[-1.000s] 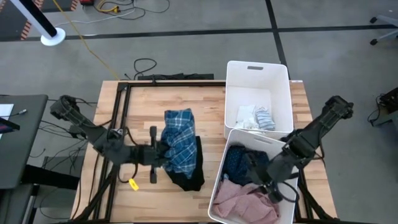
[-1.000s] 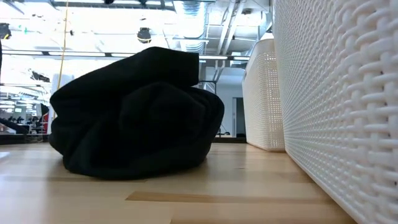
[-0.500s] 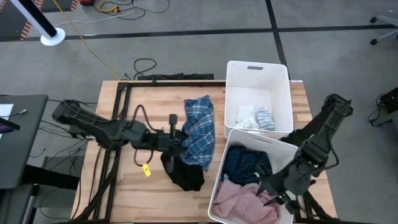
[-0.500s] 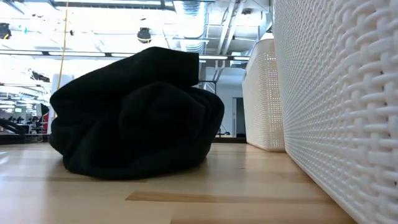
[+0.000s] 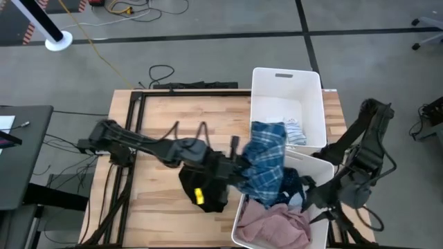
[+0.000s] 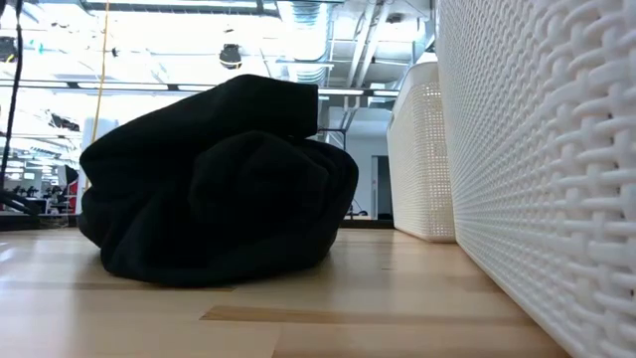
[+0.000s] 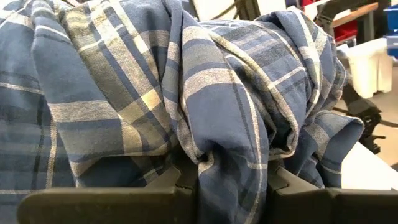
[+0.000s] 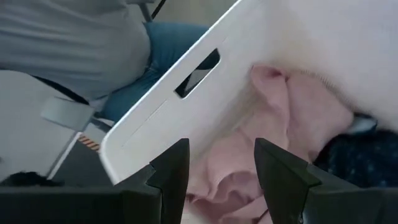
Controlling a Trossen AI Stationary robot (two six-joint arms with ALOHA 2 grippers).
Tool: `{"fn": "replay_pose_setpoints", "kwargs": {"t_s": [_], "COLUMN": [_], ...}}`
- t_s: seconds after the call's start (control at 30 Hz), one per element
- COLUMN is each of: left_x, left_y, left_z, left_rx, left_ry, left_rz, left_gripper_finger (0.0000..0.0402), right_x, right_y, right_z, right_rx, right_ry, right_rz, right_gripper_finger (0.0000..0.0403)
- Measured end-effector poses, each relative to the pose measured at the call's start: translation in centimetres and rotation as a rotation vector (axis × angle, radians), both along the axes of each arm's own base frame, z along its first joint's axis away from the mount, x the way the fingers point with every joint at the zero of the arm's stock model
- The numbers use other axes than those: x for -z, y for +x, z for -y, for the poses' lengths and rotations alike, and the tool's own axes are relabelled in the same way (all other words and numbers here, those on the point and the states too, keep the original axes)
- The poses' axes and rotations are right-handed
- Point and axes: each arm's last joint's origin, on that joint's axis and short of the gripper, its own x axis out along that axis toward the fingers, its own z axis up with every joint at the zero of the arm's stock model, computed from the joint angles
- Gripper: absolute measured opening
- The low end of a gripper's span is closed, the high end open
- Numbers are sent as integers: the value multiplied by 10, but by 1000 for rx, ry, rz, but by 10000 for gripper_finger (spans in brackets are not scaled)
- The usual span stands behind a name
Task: Sort clothes
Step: Put the blue striped polo in the bottom laundry bin
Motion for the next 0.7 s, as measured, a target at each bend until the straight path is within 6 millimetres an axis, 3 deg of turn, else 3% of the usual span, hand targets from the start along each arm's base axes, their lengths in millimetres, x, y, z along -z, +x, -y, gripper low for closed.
{"fn": "replay_pose_setpoints", "kwargs": {"t_s": [0.33,0.53,0.7], "left_x": [16,40,66], "left_y": [54,79,95], "left_z": [-9,-13,-19], "left_rx": [151,274,271], "left_ry": [-63,-88,-80], "left_rz": [-19,-21,-71], "left_gripper_finger": [62,62,62], "right_x": [-12,-12,-12], "right_y": [-27,-38,-44], "right_z": [5,3,0], "right_rx": [-30,-27,-20], "right_ry": [52,29,20], "right_rz": [36,64,86], "right_gripper_finger": [196,196,196]}}
